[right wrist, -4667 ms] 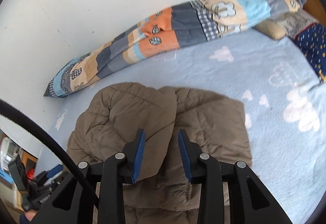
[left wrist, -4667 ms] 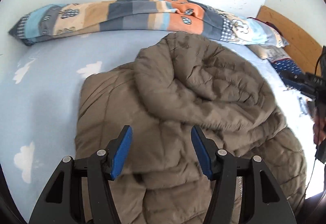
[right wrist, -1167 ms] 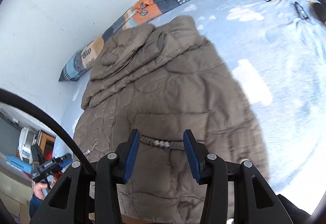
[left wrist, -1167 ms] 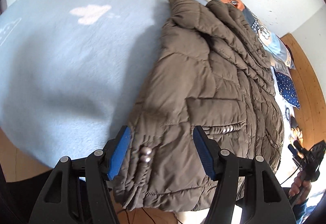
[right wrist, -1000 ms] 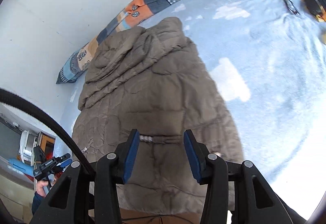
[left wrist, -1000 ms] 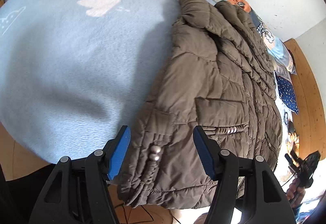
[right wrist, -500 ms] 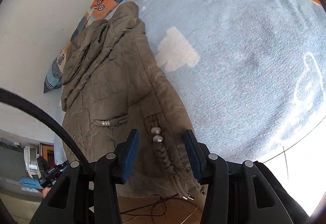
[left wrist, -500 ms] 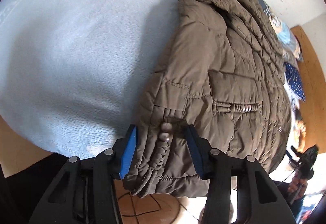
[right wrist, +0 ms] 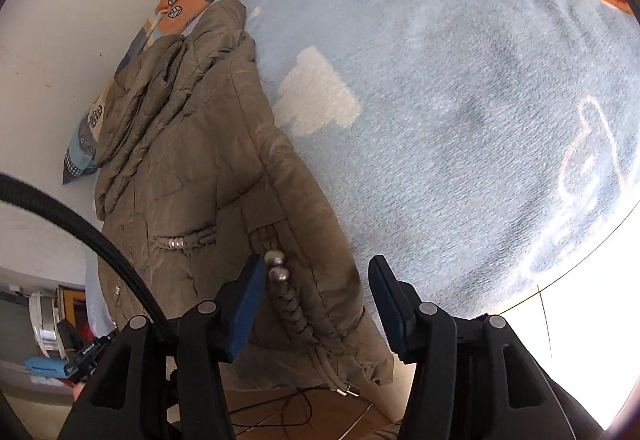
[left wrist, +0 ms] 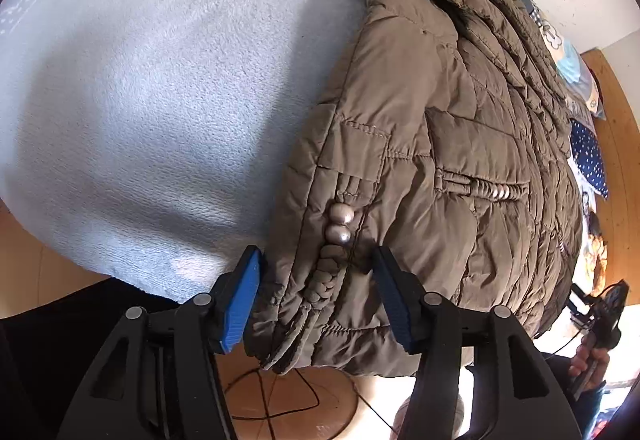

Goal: Fold large clothes
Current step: 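Grasp the beaded sleeve cuff with the left gripper while the right gripper grasps beside it, then lift the held sleeve cuff with both grippers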

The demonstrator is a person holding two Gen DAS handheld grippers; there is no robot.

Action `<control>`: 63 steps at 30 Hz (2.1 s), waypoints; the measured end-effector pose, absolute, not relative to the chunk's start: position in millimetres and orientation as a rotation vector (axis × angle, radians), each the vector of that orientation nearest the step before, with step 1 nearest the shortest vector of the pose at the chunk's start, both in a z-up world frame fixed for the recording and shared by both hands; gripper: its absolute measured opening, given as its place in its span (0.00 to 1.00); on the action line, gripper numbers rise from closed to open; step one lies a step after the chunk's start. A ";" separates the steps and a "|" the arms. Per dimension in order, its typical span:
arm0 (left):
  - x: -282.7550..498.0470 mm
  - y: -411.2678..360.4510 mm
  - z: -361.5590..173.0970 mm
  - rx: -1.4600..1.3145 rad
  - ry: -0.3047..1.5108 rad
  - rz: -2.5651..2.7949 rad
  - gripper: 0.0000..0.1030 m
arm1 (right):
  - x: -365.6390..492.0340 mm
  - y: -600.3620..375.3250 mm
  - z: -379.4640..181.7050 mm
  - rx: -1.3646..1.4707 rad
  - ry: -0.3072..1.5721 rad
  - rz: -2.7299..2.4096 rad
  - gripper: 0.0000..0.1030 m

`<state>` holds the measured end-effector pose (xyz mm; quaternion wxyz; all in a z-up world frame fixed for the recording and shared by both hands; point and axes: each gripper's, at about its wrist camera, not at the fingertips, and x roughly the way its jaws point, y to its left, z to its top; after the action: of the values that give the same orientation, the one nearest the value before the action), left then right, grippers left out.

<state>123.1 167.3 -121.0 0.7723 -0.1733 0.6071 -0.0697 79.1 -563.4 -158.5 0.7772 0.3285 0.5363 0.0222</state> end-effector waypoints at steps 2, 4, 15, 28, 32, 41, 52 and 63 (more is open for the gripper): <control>125.2 167.3 -124.3 -0.382 1.323 -0.150 0.60 | 83.4 -556.4 -163.4 0.670 1.193 0.055 0.59; 126.4 166.5 -129.4 -0.386 1.336 -0.148 0.64 | 86.6 -550.0 -167.9 0.632 1.222 0.061 0.63; 126.0 171.1 -129.7 -0.356 1.315 -0.179 0.48 | 94.7 -523.1 -172.4 0.581 1.262 0.187 0.41; 132.5 165.4 -140.9 -0.312 1.348 -0.177 0.50 | 100.0 -510.4 -185.9 0.519 1.320 0.188 0.28; 124.4 158.8 -128.6 -0.264 1.297 -0.205 0.21 | 95.6 -496.8 -170.6 0.423 1.269 0.219 0.18; 108.5 139.7 -109.0 -0.188 1.213 -0.220 0.16 | 75.8 -486.1 -126.0 0.438 1.064 0.306 0.16; 119.7 125.5 -127.6 -0.110 1.242 -0.167 0.27 | 93.1 -479.6 -164.2 0.349 1.245 0.181 0.23; 127.8 115.5 -139.6 -0.102 1.245 -0.098 0.45 | 97.1 -465.8 -167.8 0.283 1.267 0.139 0.24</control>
<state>127.8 115.5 -139.6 0.8102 -0.0475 0.5824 -0.0459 97.1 -465.8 -167.8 0.7945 0.1318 0.5893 0.0646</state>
